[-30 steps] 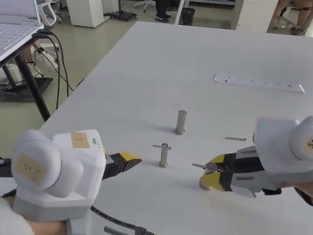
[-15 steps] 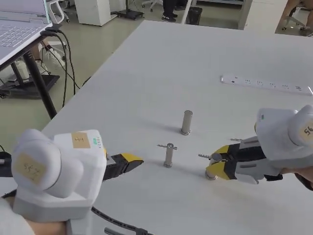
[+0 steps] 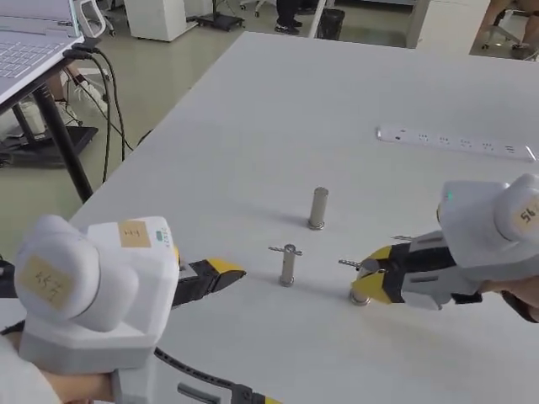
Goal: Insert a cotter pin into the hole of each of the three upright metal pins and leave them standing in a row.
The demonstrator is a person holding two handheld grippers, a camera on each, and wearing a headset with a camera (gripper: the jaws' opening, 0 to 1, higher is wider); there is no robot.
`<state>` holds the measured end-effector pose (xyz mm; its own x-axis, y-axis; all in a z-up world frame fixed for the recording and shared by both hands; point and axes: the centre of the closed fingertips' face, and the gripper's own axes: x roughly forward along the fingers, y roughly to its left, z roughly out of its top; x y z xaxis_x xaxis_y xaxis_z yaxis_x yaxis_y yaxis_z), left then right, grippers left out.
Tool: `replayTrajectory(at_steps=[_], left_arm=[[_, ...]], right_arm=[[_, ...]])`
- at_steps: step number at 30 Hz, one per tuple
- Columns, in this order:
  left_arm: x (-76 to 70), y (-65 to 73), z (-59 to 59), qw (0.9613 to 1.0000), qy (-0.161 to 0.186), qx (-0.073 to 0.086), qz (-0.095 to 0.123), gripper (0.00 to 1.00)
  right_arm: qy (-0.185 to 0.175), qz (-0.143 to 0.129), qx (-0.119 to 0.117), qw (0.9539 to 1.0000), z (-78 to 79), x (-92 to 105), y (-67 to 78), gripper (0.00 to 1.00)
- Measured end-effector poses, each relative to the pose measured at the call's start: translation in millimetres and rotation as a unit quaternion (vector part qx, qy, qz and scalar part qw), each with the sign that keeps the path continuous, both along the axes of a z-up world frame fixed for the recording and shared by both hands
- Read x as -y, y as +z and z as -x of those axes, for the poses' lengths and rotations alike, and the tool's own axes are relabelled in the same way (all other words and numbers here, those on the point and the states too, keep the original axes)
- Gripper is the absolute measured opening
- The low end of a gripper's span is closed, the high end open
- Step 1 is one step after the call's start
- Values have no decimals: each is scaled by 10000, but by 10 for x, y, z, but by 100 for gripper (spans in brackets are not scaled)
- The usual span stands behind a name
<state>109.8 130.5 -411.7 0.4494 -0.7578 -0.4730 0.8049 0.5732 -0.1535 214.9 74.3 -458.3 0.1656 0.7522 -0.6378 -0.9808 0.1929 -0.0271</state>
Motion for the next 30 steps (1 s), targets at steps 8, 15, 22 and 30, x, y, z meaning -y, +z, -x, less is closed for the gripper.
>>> replayTrajectory(at_steps=[8,15,22,30], left_arm=[[10,12,7,10000,-31,-42,59,98],[-4,4,14,10000,-20,-47,56,98],[-40,11,-2,10000,-28,-44,55,98],[-136,10,-27,9999,78,-45,80,98]], right_arm=[[28,2,95,10000,-28,-5,3,9],[-143,-13,38,9999,-73,8,14,19],[-452,-511,-48,9977,-82,13,252,27],[-688,-902,-150,9934,40,82,514,36]])
